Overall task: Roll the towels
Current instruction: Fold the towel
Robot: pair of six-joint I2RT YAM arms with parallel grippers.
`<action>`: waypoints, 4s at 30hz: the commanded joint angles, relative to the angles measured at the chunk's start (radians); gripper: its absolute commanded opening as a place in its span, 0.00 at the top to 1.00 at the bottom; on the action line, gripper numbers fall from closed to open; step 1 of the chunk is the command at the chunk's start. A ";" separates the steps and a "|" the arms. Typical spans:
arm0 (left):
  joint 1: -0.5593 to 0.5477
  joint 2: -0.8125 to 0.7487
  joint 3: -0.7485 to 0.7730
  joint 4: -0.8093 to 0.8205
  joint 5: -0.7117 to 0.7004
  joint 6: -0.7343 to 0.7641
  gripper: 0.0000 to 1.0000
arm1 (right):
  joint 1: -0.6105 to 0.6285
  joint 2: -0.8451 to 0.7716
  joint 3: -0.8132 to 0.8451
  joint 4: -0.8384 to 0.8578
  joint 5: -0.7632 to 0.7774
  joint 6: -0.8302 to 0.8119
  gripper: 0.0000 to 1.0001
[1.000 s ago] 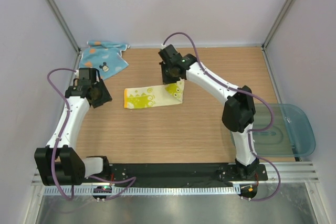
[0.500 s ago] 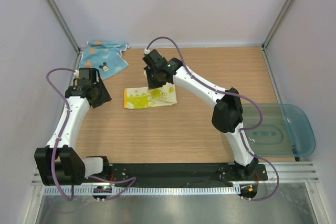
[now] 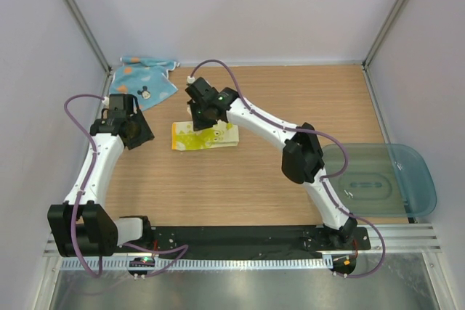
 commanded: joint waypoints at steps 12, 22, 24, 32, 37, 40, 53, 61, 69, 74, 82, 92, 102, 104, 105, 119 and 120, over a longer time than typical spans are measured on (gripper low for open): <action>-0.004 -0.017 0.027 0.000 -0.016 -0.004 0.55 | 0.040 0.069 0.084 0.115 -0.079 0.041 0.92; -0.002 -0.012 0.027 -0.002 -0.031 -0.005 0.55 | 0.068 0.103 0.036 0.240 -0.145 0.037 0.67; -0.005 -0.009 0.027 -0.003 -0.036 -0.005 0.55 | 0.068 0.103 0.019 0.271 -0.166 0.035 0.50; -0.002 0.001 0.025 0.009 -0.027 0.002 0.55 | 0.053 -0.012 -0.071 0.371 -0.175 0.015 0.22; -0.068 0.069 0.033 0.023 0.038 -0.004 0.56 | -0.073 -0.180 -0.296 0.421 -0.197 0.061 0.23; -0.117 0.128 0.071 0.027 0.044 -0.024 0.56 | -0.155 -0.239 -0.437 0.449 -0.221 0.064 0.25; -0.167 0.492 0.283 0.125 0.137 -0.084 0.57 | -0.315 -0.271 -0.598 0.482 -0.352 0.026 0.55; -0.167 0.632 0.319 0.146 0.118 -0.084 0.53 | -0.315 -0.204 -0.576 0.356 -0.260 -0.049 0.52; -0.168 0.696 0.339 0.147 0.098 -0.087 0.55 | -0.314 -0.116 -0.582 0.363 -0.260 -0.077 0.43; -0.170 0.725 0.335 0.169 0.105 -0.088 0.64 | -0.315 -0.113 -0.599 0.377 -0.266 -0.086 0.53; -0.188 0.640 0.355 0.135 0.012 -0.084 1.00 | -0.315 -0.124 -0.634 0.369 -0.247 -0.089 0.71; -0.243 0.560 0.307 0.101 -0.232 -0.064 0.92 | -0.312 -0.135 -0.621 0.337 -0.234 -0.089 0.36; -0.246 0.552 0.330 0.015 -0.383 -0.127 0.48 | -0.312 -0.263 -0.584 0.247 -0.146 -0.135 0.31; -0.249 0.534 0.324 0.053 -0.321 -0.107 0.52 | -0.312 -0.311 -0.588 0.263 -0.198 -0.131 0.35; -0.249 0.523 0.320 0.070 -0.289 -0.099 0.54 | -0.312 -0.323 -0.599 0.280 -0.232 -0.124 0.37; -0.242 0.621 0.217 0.238 0.001 -0.130 0.79 | -0.312 -0.132 -0.653 0.690 -0.852 0.110 0.91; -0.240 0.627 0.206 0.241 0.005 -0.131 0.80 | -0.312 -0.116 -0.680 0.701 -0.847 0.107 0.91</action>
